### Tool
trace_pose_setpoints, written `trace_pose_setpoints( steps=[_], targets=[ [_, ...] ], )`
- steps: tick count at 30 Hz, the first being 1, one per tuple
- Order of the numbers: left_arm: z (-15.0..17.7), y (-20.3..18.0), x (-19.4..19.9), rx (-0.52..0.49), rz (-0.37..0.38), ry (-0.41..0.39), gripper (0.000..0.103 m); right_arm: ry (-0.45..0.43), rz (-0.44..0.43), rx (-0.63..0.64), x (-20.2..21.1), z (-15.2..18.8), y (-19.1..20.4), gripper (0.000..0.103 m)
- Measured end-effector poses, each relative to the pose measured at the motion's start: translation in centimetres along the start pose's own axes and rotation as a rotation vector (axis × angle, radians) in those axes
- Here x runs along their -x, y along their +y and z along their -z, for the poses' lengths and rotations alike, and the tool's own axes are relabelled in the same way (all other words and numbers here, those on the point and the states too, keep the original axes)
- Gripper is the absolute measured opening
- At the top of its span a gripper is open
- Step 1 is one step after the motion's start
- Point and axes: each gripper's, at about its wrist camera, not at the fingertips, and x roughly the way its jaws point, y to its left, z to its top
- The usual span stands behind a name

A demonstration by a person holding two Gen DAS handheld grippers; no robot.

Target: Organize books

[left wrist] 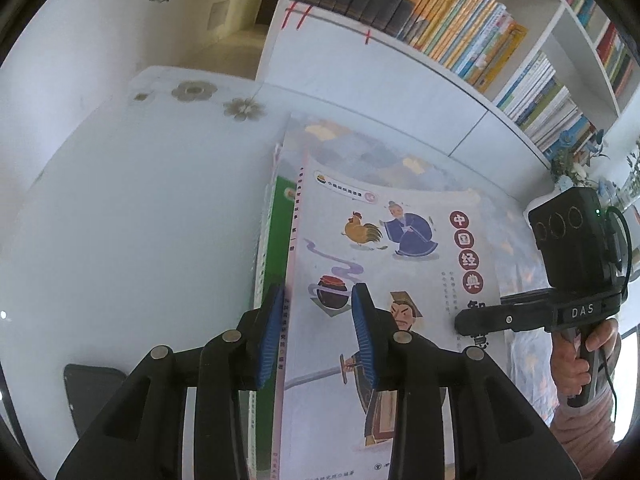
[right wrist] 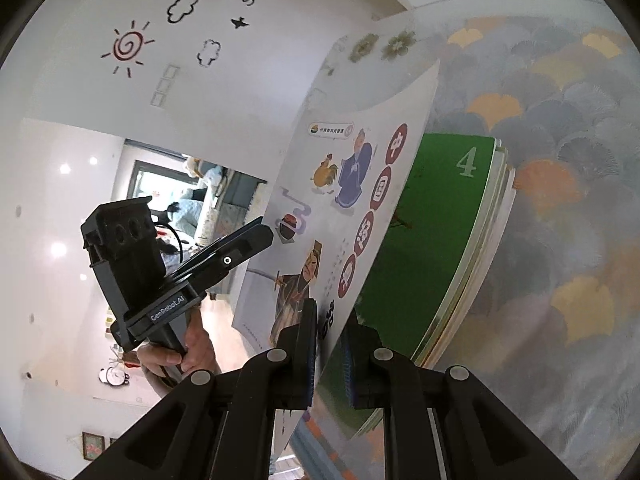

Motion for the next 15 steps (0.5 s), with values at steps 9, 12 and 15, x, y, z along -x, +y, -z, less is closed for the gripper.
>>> trace_pose_setpoints(
  steps=[9, 12, 15],
  targets=[
    [0.6, 1.0, -1.3, -0.002, -0.006, 0.016, 0.03, 0.009, 0.024, -0.037, -0.8, -0.4, -1.2, 0.013],
    [0.6, 1.1, -1.3, -0.006, -0.004, 0.009, 0.03, 0.011, 0.03, -0.052, -0.9, -0.5, -1.5, 0.014],
    [0.7, 1.2, -1.3, -0.007, -0.013, 0.005, 0.03, 0.022, 0.037, -0.068, -1.0, -0.1, -2.3, 0.015]
  ],
)
